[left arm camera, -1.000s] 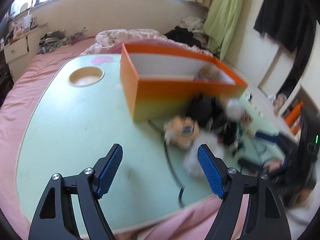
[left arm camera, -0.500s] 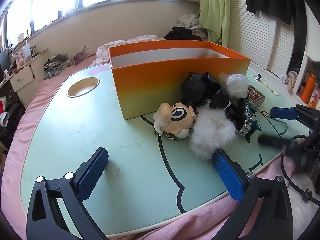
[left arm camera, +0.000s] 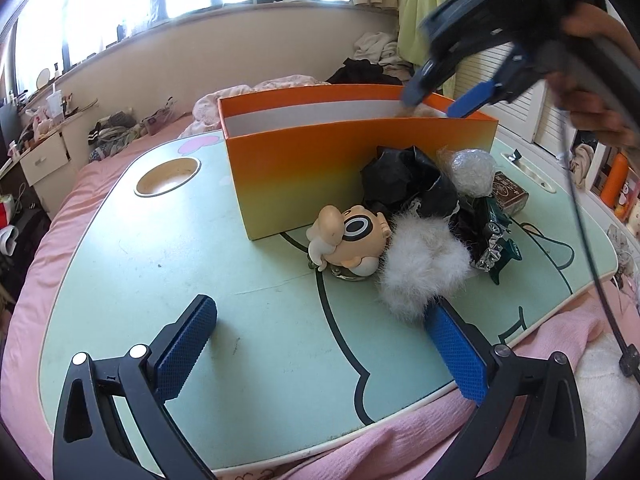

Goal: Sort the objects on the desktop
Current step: 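Reach into the orange box and grasp the blue tin with the right gripper, then lift the blue tin out and set it on the table before the green car, then reach into the orange box and grasp the brown fluffy ball with the left gripper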

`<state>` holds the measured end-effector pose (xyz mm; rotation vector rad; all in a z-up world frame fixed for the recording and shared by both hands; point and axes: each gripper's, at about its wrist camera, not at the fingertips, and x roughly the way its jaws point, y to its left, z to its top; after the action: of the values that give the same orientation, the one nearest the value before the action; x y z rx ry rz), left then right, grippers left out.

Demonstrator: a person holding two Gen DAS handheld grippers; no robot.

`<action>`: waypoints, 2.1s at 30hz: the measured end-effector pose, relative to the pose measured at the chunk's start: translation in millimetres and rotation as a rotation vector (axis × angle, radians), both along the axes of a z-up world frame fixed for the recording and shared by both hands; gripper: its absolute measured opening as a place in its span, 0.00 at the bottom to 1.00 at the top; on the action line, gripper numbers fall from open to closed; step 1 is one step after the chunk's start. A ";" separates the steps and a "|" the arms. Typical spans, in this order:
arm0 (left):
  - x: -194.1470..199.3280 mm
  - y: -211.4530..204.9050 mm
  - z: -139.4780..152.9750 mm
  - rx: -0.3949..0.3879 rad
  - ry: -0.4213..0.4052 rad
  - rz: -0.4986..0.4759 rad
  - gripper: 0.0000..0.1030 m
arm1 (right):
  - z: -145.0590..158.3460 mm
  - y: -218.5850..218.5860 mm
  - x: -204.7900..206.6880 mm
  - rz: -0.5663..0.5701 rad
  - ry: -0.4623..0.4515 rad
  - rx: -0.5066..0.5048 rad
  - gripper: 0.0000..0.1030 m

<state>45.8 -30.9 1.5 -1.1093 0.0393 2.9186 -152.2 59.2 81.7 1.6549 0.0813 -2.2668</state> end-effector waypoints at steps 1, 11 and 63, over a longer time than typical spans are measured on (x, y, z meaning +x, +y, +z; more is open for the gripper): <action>-0.1 -0.2 0.0 0.000 0.001 0.000 1.00 | -5.4 -5.6 -5.9 -0.010 -0.017 0.054 0.60; 1.9 0.4 -0.8 0.002 0.014 -0.003 1.00 | -49.4 -29.9 -22.8 0.005 -0.096 0.240 0.65; -8.2 -18.1 82.5 0.108 0.169 0.080 0.99 | -85.3 75.7 189.6 0.039 0.487 -0.043 0.98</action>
<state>37.6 -49.0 84.0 -0.8670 -0.1623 3.0358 37.4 134.9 -3.7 1.0384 0.1753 -2.5685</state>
